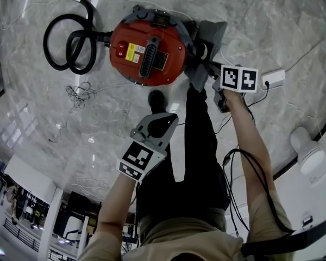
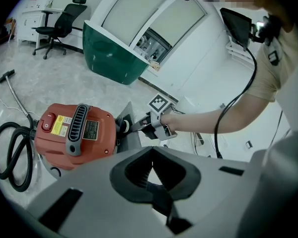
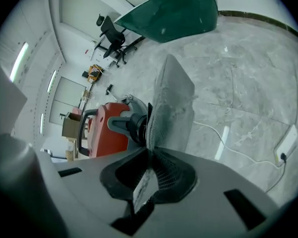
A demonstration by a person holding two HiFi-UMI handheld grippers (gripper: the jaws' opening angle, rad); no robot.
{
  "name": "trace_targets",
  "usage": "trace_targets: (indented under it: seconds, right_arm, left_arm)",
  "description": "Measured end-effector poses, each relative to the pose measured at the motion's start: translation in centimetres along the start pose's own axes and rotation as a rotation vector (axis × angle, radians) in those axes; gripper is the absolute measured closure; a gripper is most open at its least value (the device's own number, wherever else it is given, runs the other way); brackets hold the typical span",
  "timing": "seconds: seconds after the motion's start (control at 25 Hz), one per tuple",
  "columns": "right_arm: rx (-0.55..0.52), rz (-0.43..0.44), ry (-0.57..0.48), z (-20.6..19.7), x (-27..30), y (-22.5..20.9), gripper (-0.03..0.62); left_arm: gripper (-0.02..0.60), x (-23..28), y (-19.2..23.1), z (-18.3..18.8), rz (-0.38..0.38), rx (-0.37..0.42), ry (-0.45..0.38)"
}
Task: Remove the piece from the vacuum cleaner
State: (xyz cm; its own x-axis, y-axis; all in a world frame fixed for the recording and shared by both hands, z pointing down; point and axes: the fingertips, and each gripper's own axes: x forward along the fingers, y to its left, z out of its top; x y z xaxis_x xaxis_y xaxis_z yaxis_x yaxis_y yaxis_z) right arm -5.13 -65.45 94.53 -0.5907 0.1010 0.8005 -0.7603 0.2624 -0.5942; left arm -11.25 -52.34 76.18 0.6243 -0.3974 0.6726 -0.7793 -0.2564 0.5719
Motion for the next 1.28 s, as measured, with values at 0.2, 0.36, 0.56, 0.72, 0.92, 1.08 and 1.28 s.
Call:
trace_targets:
  seconds: [0.2,0.36,0.56,0.72,0.92,1.08,1.28]
  right_arm:
    - [-0.028,-0.008,-0.011,-0.2,-0.1,-0.2,0.565]
    - [-0.055,-0.019,-0.014,-0.3,-0.2,-0.6,0.566]
    - [-0.148,-0.049,-0.015,-0.5,0.0,-0.6,0.566]
    - [-0.272,-0.135,-0.03,-0.6,-0.2,-0.7,0.566]
    - [0.277,0.02,-0.193,-0.8,0.0,-0.7,0.568]
    - [0.068,-0.026,-0.133,-0.7,-0.2,-0.8,0.569]
    - [-0.426,-0.25,-0.044,-1.5,0.1,-1.4,0.569]
  left_arm:
    - [0.577,0.1,-0.1,-0.1,0.0,0.001,0.003]
    - [0.577,-0.2,0.2,-0.1,0.006,-0.002,0.002]
    - [0.577,-0.5,0.7,-0.8,0.015,-0.013,0.011]
    - [0.577,-0.5,0.8,-0.8,0.013,-0.015,0.008]
    - [0.577,-0.1,1.3,-0.5,0.022,-0.014,-0.001]
    - [0.577,0.0,0.8,0.6,0.01,-0.014,-0.025]
    - [0.577,-0.6,1.9,0.1,0.023,-0.016,-0.015]
